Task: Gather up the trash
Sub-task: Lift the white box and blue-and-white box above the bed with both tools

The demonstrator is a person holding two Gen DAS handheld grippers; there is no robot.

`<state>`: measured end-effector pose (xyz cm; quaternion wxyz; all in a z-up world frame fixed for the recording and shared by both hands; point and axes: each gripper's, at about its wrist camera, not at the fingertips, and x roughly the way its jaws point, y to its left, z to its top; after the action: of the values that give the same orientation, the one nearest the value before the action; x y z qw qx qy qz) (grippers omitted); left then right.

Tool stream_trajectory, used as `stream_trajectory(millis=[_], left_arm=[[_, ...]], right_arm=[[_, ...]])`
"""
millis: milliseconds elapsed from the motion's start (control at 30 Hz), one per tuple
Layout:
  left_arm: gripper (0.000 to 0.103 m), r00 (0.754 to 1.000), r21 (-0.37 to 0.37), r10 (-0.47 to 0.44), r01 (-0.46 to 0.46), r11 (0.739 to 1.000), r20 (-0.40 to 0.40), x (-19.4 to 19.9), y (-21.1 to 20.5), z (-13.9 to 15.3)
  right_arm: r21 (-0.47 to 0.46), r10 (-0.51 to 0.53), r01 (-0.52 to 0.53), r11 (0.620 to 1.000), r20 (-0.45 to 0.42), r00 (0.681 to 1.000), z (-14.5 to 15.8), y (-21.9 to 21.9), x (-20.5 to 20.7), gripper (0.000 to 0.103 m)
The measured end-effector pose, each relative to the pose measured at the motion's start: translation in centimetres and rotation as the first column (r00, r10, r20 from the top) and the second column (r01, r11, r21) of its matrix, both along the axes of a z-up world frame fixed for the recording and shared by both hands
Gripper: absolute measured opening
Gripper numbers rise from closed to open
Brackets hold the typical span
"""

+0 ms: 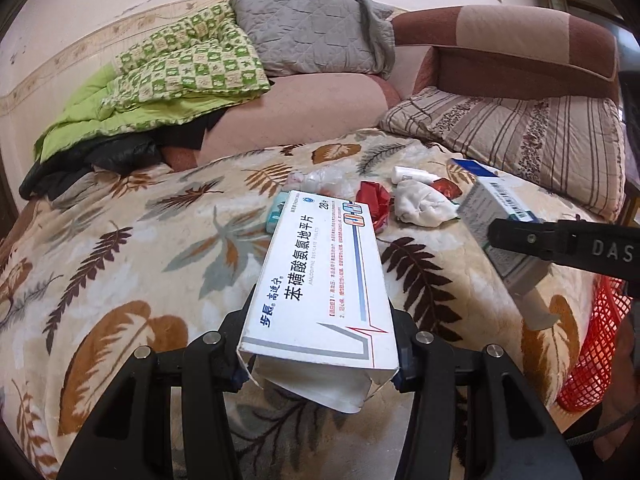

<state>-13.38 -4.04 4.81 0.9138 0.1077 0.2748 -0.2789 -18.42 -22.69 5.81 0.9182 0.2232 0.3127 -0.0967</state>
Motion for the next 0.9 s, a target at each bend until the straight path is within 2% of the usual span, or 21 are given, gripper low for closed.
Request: stream_trajectory(millis=[333, 900], left_arm=[[0.050, 1.000, 0.001, -0.009, 0.009, 1.000, -0.002, 0.06, -0.14, -0.05], [0.050, 1.000, 0.006, -0.012, 0.012, 1.000, -0.004, 0.23, -0.02, -0.31]], right_arm=[[0.023, 0.003, -0.003, 1.000, -0.006, 1.000, -0.39, -0.24, 0.38, 0.038], [0.000, -0.009, 0.009, 1.000, -0.018, 1.000, -0.24, -0.02, 0.09, 0.038]])
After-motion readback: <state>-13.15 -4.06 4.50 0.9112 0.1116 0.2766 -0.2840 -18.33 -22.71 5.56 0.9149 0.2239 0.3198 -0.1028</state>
